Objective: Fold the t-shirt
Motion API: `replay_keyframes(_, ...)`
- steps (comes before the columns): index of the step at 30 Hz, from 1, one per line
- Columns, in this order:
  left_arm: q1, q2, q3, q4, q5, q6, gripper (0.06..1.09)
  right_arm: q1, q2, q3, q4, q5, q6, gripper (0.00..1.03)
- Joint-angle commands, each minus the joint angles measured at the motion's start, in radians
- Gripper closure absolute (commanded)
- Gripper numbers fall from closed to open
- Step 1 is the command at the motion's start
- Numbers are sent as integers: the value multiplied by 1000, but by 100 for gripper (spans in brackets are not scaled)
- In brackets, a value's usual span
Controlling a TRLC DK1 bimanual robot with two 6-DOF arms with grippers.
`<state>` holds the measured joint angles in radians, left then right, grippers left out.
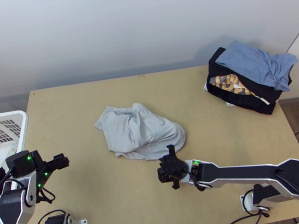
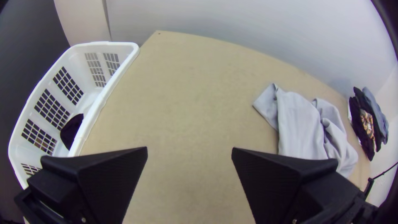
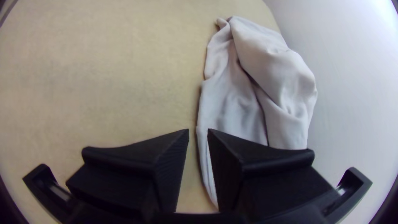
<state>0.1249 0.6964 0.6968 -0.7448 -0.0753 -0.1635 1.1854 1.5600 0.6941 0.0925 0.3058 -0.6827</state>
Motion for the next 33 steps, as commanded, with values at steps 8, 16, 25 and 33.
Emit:
replay_keyframes(8,1,2,-2,1,-1,1,10,-93,80,-7,92,-33,-48,56)
replay_keyframes(16,1,3,-2,1,0,1,10,-96,97,-2,102,-33,-48,56)
replay_keyframes(25,1,3,-2,1,-1,1,10,-86,120,1,147,-33,-48,85)
replay_keyframes(33,-1,5,-3,1,0,1,10,-87,98,-13,147,-33,-46,98)
